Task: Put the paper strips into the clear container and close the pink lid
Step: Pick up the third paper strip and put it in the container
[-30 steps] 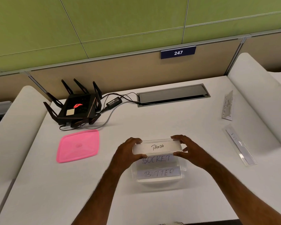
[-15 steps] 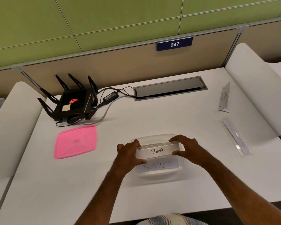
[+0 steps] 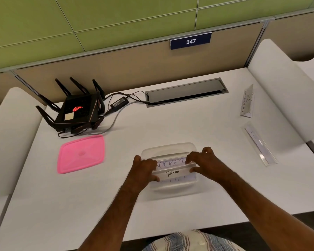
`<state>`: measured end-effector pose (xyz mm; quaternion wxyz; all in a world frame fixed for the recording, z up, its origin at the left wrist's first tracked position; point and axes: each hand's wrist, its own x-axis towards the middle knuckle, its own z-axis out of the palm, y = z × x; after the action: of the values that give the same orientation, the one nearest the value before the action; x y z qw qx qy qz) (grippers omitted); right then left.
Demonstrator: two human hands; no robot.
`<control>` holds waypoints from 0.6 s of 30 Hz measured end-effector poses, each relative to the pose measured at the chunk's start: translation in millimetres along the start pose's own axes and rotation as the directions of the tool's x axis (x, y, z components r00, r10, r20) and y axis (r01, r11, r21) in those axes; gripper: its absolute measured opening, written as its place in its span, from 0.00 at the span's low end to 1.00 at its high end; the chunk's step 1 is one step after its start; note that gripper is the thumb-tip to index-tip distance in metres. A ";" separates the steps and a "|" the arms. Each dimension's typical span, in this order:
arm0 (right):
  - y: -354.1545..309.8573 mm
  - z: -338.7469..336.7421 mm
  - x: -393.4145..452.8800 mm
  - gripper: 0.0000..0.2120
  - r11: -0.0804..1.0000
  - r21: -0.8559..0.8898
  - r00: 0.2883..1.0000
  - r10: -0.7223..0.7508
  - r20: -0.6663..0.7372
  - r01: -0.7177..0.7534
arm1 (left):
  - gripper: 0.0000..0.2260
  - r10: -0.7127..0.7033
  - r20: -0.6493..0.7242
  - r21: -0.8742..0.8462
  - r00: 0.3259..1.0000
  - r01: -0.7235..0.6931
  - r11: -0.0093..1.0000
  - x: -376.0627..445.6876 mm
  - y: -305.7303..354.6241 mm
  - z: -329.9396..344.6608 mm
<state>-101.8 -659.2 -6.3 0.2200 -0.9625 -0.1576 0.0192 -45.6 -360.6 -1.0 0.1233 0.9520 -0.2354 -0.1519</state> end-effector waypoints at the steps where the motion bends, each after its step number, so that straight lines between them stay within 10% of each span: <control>1: 0.3 2.5 -0.9 0.16 1.000 -0.004 1.000 0.006 -0.017 -0.006 | 0.20 0.014 0.008 0.037 1.000 -0.014 0.999 1.3 0.1 0.7; 18: -13.9 9.2 5.7 0.09 0.913 -0.406 0.988 0.020 0.152 0.044 | 0.11 0.075 0.104 0.328 0.992 -0.105 0.939 13.1 2.5 14.8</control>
<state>-101.5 -641.7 -8.4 0.0013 -0.9818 -0.1806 0.0581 -40.8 -371.5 -17.0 -0.0433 0.9396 -0.3063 -0.1465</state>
